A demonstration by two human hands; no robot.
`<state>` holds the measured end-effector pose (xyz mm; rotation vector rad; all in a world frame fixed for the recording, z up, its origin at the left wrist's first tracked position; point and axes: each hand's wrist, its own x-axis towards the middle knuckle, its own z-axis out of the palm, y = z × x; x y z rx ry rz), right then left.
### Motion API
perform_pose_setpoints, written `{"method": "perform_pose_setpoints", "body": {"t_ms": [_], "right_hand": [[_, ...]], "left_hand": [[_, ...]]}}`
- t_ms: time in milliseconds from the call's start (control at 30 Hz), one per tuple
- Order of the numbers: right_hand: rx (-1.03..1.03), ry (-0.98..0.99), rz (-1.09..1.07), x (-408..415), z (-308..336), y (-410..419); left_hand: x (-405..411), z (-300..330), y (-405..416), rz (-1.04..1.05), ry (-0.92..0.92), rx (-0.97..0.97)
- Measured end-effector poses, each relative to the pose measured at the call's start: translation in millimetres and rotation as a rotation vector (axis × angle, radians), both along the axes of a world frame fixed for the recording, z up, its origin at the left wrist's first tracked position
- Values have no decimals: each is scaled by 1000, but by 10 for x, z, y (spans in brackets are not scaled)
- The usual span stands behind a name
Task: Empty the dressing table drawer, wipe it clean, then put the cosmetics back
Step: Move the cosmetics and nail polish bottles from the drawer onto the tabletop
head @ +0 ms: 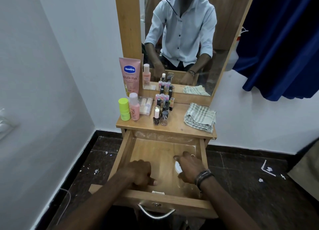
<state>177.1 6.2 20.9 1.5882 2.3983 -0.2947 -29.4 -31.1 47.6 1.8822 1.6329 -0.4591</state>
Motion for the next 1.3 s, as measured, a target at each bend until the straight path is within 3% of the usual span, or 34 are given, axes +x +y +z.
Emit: {"method": "perform_pose_setpoints", "body": {"t_ms": [200, 500, 733, 1033, 1300], "right_hand": [[-8, 13, 0, 31, -13, -38], [-40, 380, -87, 50, 828, 169], [249, 626, -242, 17, 1356, 945], [266, 343, -256, -248, 1091, 1566], [332, 284, -254, -295, 916, 1597]], "left_hand": [[16, 14, -19, -41, 111, -101], [5, -61, 2, -67, 8, -117], [-23, -151, -28, -29, -100, -80], [-52, -288, -33, -2, -83, -37], [-60, -319, -35, -8, -94, -39]]}}
